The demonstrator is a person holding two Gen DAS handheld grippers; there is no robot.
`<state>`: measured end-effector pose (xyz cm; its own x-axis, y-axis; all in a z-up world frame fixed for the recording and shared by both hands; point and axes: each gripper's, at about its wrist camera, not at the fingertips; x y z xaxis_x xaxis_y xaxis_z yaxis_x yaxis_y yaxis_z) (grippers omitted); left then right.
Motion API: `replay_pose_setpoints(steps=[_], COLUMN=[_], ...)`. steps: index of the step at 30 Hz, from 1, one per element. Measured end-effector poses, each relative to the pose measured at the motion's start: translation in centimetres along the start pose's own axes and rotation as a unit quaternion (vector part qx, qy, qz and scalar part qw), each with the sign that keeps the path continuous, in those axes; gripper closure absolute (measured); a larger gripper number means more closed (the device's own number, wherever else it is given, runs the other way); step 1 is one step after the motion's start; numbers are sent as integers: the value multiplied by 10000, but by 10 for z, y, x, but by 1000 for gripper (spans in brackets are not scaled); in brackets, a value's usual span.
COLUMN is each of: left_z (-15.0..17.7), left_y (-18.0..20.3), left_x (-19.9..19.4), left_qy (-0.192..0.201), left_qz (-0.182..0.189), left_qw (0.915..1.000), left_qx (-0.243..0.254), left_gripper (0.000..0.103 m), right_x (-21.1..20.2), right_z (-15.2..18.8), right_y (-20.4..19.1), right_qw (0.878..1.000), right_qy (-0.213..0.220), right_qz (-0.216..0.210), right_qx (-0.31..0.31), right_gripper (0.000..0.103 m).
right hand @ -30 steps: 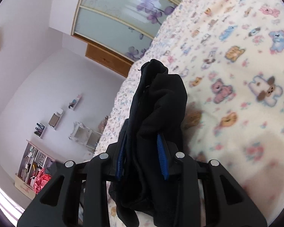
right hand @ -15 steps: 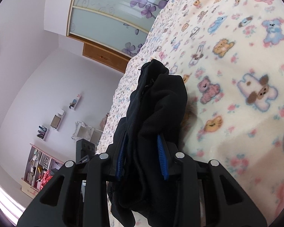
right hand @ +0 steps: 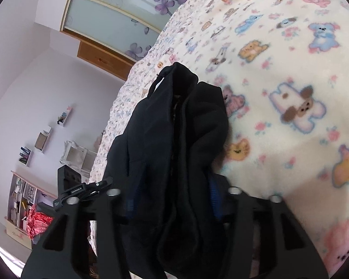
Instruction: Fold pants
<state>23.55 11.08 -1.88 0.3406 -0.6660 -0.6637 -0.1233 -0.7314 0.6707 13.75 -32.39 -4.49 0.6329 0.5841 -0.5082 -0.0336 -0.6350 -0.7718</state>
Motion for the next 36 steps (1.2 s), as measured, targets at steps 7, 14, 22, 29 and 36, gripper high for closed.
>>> replay_pose_setpoints(steps=[7, 14, 22, 29, 36], left_z=[3, -10, -24, -30, -25], left_y=[17, 48, 81, 54, 41], left_x=[-14, -15, 15, 55, 43], left_qy=[336, 750, 1171, 1033, 1368], left_qz=[54, 241, 523, 46, -662], left_qw=[9991, 9951, 9874, 9923, 9875], left_qx=[271, 606, 928, 679, 423], left_gripper=[92, 93, 93, 92, 20], right_x=[-13, -19, -42, -16, -20], right_z=[-8, -28, -59, -63, -55], right_y=[-1, 0, 11, 34, 27], right_qw=[9951, 9910, 9824, 9911, 9888], right_qy=[397, 814, 1532, 1221, 1211], right_qz=[-870, -1008, -1022, -84, 843], right_qx=[248, 352, 318, 519, 237], right_gripper=[77, 78, 79, 79, 56])
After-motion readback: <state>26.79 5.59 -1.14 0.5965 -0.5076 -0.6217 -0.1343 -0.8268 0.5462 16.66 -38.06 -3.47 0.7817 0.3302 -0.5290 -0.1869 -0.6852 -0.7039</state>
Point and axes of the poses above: each gripper's, at about its wrist camera, not at the fingertips, and x roughly the way its jaws point, y to its right, z to its underside, and after that the axes turned 7 degrees about z, right-handed
